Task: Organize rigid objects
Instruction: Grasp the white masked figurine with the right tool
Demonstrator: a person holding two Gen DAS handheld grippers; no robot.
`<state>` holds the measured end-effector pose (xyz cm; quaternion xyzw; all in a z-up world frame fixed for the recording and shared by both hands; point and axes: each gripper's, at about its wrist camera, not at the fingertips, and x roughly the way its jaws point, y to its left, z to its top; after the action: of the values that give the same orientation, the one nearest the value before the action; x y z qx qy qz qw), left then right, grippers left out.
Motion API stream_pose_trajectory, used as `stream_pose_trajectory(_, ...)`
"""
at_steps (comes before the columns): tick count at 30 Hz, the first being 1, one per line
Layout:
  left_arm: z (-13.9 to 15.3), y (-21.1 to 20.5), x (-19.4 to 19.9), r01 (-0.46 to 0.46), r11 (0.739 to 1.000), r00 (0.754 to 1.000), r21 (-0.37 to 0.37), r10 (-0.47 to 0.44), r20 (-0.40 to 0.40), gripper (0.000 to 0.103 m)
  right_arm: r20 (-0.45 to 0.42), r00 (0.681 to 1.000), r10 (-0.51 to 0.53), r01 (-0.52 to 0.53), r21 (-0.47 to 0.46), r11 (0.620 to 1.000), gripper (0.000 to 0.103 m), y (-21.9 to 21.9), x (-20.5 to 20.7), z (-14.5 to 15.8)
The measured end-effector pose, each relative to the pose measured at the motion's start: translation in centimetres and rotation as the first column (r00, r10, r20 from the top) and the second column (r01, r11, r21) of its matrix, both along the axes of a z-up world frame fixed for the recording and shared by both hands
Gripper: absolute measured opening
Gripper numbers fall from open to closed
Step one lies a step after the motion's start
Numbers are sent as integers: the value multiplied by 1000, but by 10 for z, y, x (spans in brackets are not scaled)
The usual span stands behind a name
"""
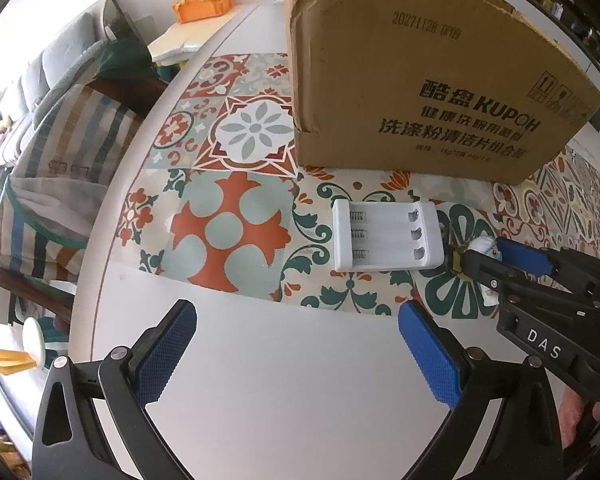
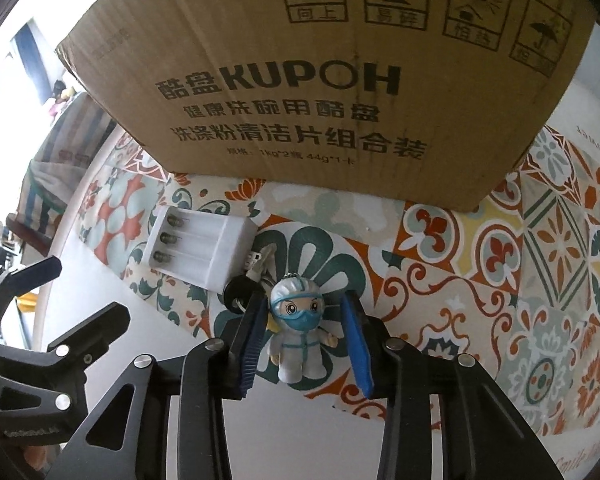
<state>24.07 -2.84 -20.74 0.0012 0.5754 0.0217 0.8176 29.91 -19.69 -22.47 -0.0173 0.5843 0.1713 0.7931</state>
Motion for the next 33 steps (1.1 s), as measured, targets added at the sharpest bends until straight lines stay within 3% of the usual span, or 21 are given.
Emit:
stream_pose_trajectory(4,-1,1,1,2,1000,1000,-7,-2,3,103,4,1000,2,-2,-4,1000,28,5,-2,-3)
stream_pose_trajectory(10,0,0,2,8,1000,1000,-15,-8,6,103,11,1000,-22,21,6,1000,27,5,-10,-2)
stream_pose_trajectory(19,4,-13,7,70,995,997,-66,-68,32,103,66,994,-88,87,27,996,27,-15,-22,24)
stream_pose_trajectory(33,-19,-34,32,147,986,989,-80,-149,-7,103,64,984,-163,160,45,986,27,-47,-22,23)
